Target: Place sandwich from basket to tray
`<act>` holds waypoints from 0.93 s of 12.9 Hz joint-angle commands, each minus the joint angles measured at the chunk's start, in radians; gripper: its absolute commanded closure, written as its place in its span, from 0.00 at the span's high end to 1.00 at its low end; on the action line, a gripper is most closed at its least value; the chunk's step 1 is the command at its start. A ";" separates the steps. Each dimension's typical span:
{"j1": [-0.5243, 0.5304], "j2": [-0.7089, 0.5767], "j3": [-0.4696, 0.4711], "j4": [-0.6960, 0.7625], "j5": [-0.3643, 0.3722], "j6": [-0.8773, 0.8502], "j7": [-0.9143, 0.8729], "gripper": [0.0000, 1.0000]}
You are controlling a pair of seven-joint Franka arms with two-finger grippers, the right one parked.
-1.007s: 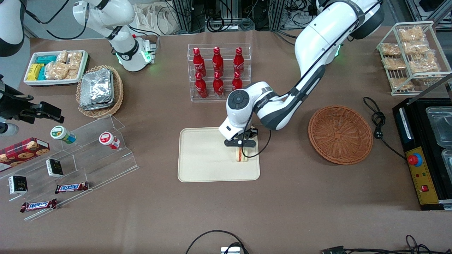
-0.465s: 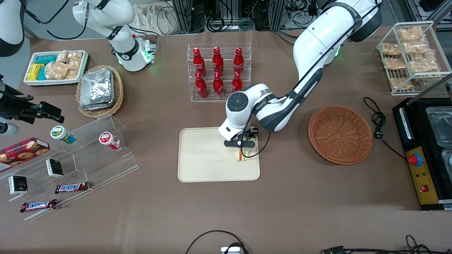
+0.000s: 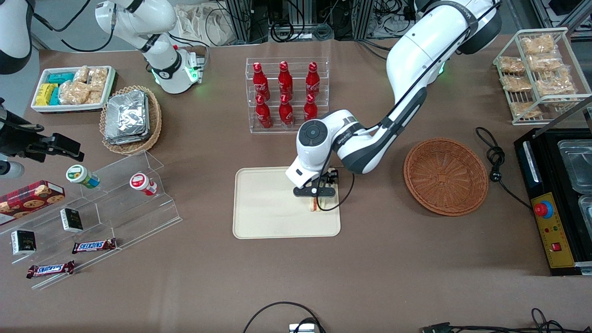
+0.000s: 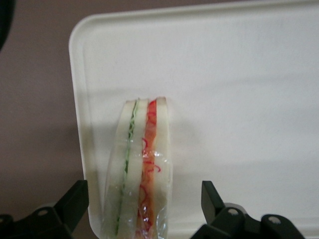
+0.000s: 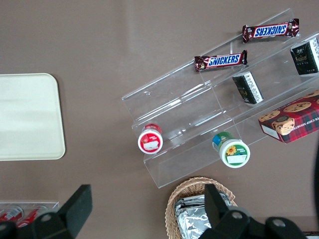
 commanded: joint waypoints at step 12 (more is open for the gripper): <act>0.236 -0.311 -0.001 0.049 -0.037 -0.278 -0.068 1.00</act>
